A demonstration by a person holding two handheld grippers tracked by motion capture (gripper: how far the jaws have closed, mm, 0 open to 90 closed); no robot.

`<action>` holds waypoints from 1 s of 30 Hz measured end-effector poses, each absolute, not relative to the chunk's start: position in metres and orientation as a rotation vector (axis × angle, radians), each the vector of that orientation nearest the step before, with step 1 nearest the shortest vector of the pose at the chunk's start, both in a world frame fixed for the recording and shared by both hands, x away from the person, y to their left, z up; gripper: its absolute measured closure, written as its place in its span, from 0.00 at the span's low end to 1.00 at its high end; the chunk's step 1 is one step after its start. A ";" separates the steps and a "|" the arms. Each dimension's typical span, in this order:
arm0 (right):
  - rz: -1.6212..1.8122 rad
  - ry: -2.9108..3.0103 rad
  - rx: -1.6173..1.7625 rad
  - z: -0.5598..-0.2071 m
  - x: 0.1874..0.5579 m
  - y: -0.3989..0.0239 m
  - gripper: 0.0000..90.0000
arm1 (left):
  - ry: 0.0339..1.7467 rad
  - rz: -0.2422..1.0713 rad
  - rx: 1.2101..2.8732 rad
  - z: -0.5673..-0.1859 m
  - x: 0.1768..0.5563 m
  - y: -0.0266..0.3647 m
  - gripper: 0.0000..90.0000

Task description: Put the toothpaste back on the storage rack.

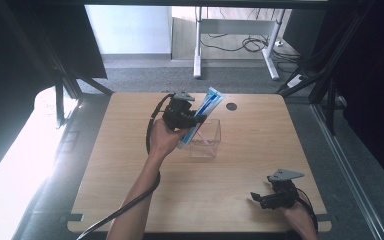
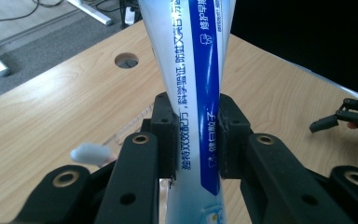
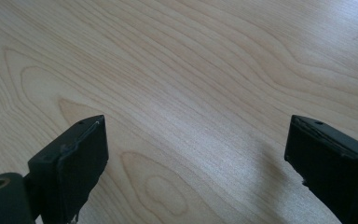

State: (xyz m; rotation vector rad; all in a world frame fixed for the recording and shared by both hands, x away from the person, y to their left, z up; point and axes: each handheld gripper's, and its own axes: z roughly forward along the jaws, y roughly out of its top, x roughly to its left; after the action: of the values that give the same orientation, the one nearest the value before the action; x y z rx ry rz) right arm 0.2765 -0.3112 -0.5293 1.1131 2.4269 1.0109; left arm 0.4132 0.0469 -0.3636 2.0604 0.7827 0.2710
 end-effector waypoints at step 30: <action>1.020 2.435 1.102 -0.530 0.277 -0.313 0.04 | 0.779 0.332 2.055 -0.380 0.445 0.009 0.81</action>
State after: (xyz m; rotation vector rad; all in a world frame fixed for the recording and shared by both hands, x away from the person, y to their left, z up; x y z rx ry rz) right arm 0.2767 -0.3127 -0.5304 1.1024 2.4350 1.0199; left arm 0.4451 0.0094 -0.3801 2.0550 0.7786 0.3321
